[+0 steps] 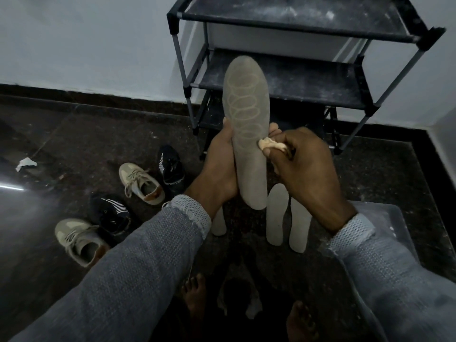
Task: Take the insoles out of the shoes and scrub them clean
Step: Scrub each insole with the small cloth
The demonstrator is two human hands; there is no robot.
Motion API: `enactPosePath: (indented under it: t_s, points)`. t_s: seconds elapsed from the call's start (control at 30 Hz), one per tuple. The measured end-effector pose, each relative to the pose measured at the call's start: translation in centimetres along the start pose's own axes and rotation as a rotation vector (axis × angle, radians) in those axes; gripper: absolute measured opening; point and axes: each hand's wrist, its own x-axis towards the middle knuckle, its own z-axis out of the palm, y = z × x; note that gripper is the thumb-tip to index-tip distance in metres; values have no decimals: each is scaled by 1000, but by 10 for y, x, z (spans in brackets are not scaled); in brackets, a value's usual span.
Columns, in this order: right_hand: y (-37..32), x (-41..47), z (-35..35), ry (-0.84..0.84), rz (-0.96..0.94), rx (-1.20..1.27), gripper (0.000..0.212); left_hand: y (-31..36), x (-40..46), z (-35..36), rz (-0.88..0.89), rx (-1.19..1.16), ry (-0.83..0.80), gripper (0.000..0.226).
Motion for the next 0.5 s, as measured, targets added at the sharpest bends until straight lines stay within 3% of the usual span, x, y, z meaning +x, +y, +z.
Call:
enactPosePath:
  t_s: [0.07,0.27,0.37,0.5]
  points:
    - [0,0,0,16,15,4,12,-1,0,0,-12,20,15,68]
    - [-24,-19,16,-162,-82,96,16,1,4,-5,-12,-2,40,76]
    - [-15,-10,13,-96,-59,39,11,-2,1,-4,-43,26,24,82]
    - [-4,0,10,18,0,-63,15,-5,1,1,-57,37,70,73]
